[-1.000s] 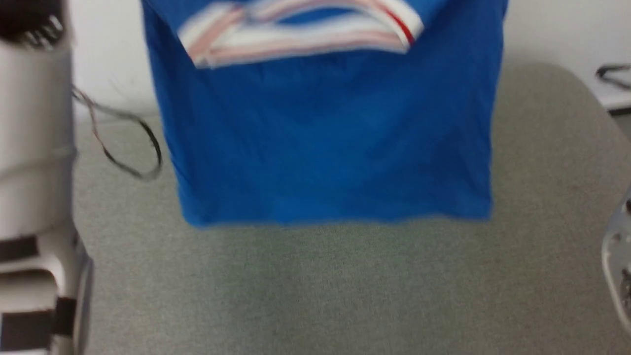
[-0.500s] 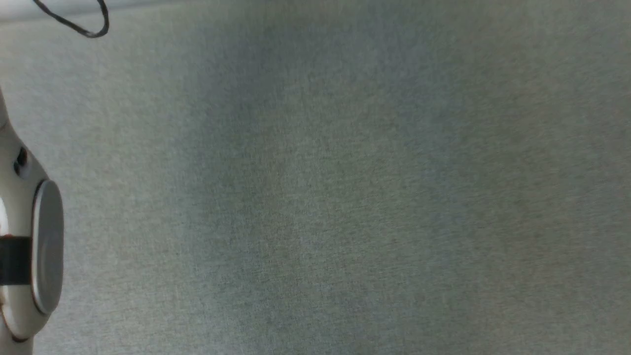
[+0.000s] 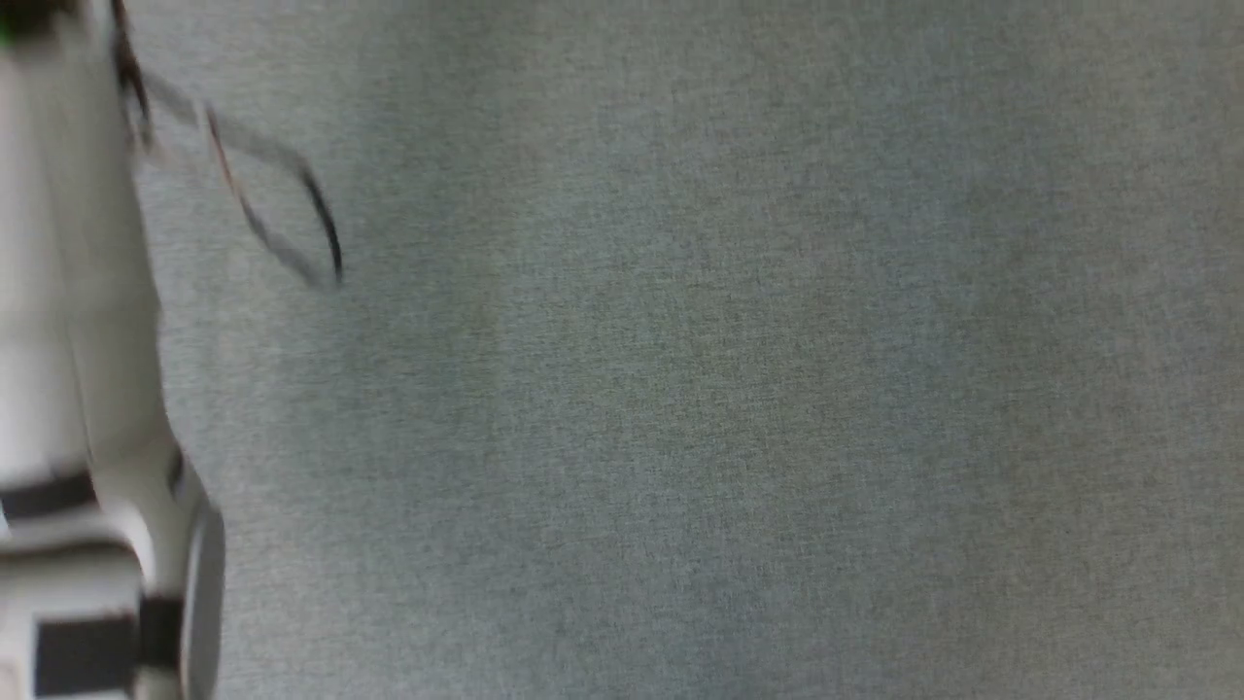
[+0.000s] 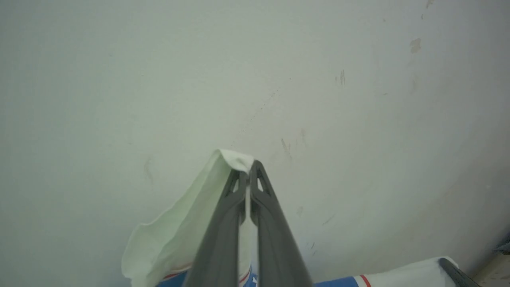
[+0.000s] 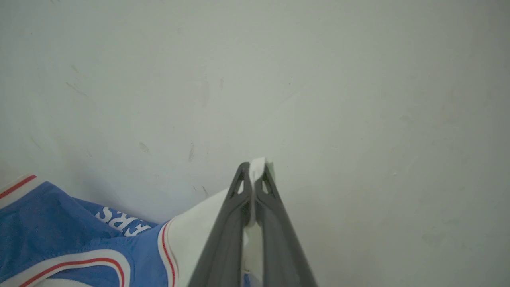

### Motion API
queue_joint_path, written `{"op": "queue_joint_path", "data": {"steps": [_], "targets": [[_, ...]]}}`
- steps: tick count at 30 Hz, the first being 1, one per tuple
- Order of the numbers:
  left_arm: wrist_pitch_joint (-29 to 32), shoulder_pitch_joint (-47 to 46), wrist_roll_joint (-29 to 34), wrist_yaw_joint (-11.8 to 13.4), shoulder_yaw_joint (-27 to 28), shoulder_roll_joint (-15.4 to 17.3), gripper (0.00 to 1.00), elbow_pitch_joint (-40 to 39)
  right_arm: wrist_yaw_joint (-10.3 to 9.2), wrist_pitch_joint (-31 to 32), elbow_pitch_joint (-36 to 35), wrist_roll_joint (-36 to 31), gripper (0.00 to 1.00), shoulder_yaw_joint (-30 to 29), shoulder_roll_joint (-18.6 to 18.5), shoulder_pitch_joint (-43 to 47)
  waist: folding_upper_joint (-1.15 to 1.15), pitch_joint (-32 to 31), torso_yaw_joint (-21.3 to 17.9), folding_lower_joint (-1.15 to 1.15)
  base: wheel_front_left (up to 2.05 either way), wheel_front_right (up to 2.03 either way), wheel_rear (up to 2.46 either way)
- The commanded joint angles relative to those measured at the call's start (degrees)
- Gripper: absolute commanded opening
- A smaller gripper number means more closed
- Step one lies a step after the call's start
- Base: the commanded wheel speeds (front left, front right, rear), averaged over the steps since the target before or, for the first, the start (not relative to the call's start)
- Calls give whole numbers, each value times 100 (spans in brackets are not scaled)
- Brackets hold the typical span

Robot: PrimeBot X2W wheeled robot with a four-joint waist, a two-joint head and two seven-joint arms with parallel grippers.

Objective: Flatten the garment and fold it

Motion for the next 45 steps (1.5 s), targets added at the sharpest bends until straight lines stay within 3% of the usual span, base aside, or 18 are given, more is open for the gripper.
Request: {"op": "queue_joint_path", "data": {"steps": [1,4,8,16,22,30,40,45], "targets": [[148,464,-124,-17,47,72,0,-399,-5,148,-463,296,0,70,-180,440,0,-400,33,-1,0,0,0],[383,1307,-351,132,216,129,0,-1235,-5,474,-1373,701,0,-27,-382,1309,0,-642,-2,-1,0,0,0],[549,2471,-626,453,557,101,0,-2442,-5,864,-2543,985,0,-443,-369,2531,0,-978,-46,-1,0,0,0],[585,5066,-687,751,926,2,0,-3983,-5,1389,-4284,1089,0,-1391,326,4910,0,-1765,6,-1,0,0,0],[473,6837,-929,796,1083,-407,0,-4446,-5,1600,-5037,1172,0,-2082,854,6498,0,-2348,79,-1,0,0,0],[315,8553,-1274,678,1294,-741,0,-4703,-5,1270,-5180,1928,0,-2761,949,8058,0,-2817,89,-1,0,0,0],[389,9990,-1387,327,1251,-766,0,-4702,-5,562,-4814,2693,0,-2982,951,9712,0,-2985,134,-1,0,0,0],[400,10013,-1128,263,910,-745,0,-4358,-5,416,-4506,2170,0,-2631,951,10224,0,-2973,145,-1,0,0,0]]}}
